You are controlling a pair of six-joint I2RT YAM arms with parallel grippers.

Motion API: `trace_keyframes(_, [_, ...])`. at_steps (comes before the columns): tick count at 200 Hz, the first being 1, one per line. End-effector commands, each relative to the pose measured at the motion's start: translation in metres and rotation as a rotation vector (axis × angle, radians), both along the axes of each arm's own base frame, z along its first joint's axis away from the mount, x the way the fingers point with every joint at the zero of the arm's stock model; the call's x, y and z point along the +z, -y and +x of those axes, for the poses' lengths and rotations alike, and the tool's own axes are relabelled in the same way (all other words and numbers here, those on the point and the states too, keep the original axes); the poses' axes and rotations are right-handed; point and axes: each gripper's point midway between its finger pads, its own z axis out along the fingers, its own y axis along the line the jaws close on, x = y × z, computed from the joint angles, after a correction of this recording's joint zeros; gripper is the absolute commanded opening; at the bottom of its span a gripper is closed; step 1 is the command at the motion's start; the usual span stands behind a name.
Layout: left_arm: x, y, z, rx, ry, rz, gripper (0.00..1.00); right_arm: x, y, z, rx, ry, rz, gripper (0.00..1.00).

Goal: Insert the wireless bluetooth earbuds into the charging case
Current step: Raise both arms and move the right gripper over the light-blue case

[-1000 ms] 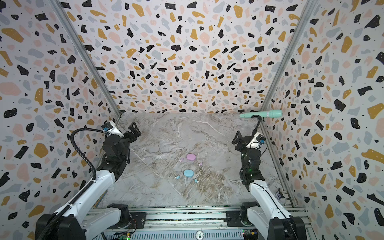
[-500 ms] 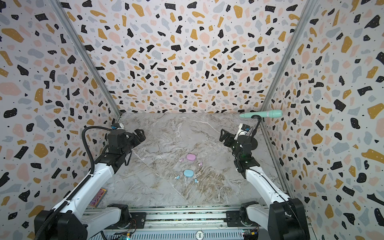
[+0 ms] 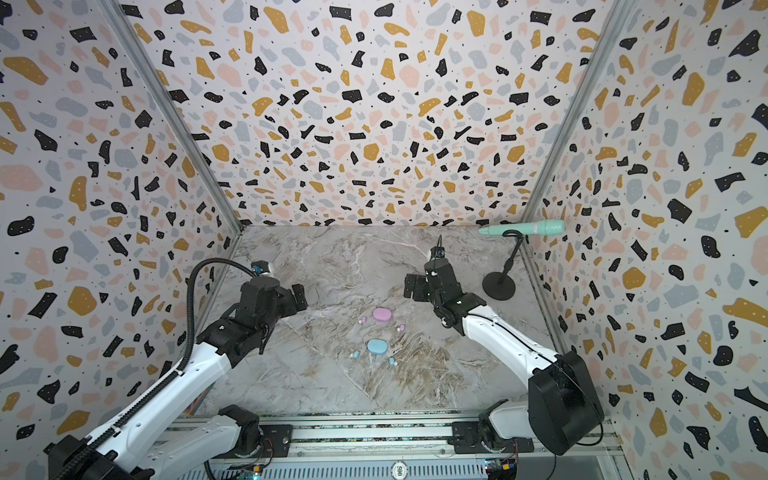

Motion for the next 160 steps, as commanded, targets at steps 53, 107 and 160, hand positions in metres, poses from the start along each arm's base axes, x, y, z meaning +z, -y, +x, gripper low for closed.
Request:
trace_keyframes(53, [0.005,-0.001,-0.016,-0.019,0.086,0.046,1.00,-0.041,-0.039,-0.043,0.020,-0.304,-0.058,0.99])
trace_keyframes(107, [0.005,0.003,-0.015,-0.037,0.076,0.037,1.00,-0.071,-0.079,-0.052,-0.001,-0.491,-0.039,0.99])
trace_keyframes(160, [0.002,0.008,-0.014,-0.061,0.057,0.032,1.00,-0.076,-0.101,-0.050,-0.040,-0.523,-0.110,0.99])
